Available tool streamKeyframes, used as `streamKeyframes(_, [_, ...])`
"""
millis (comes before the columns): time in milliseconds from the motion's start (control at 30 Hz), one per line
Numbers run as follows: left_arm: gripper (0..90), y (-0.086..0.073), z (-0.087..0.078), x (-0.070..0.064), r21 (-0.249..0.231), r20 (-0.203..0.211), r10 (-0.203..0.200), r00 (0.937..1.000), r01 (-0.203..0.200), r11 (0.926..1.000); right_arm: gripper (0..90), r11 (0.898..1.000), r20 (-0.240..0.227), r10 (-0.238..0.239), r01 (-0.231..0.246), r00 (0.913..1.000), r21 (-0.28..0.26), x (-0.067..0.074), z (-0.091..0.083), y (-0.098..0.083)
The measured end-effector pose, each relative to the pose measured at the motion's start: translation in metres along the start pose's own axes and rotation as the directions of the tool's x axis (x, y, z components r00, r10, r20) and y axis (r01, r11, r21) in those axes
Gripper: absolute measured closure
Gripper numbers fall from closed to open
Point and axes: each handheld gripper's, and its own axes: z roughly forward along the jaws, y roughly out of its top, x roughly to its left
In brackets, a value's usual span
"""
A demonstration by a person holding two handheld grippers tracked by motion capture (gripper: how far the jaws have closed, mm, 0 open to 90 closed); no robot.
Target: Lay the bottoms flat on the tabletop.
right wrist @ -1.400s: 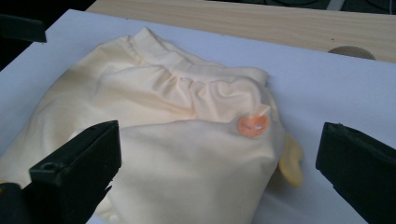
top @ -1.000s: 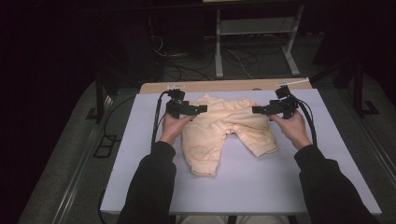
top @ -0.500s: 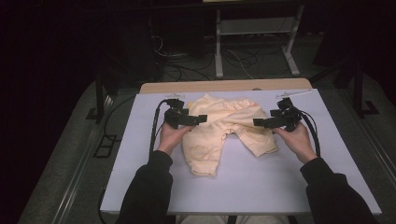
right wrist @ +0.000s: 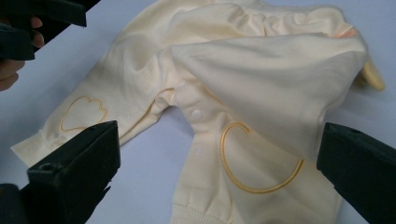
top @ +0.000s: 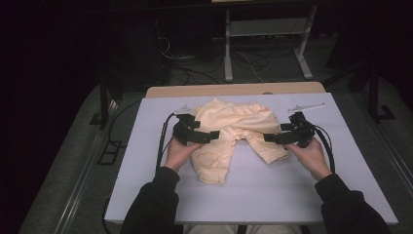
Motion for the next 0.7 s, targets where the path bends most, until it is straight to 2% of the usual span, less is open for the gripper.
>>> streamKeyframes(200, [0.0,-0.008,-0.001,-0.011,0.009,0.019,0.01,0.9998,-0.011,0.9999,0.0,1.0,0.003,-0.021,0.021,0.9998,0.014,0.008,0.0,-0.006])
streamKeyframes(533, [0.0,-0.02,-0.002,-0.039,0.02,0.056,0.041,0.9976,-0.042,0.9989,1.7,0.998,-0.006,-0.046,0.046,0.9989,0.045,0.019,0.0,-0.016])
streamKeyframes(700, [0.0,-0.032,0.004,-0.051,0.065,0.073,0.051,0.996,-0.056,0.9963,2.0,0.997,-0.009,-0.047,0.047,0.9989,0.061,0.023,0.002,-0.02])
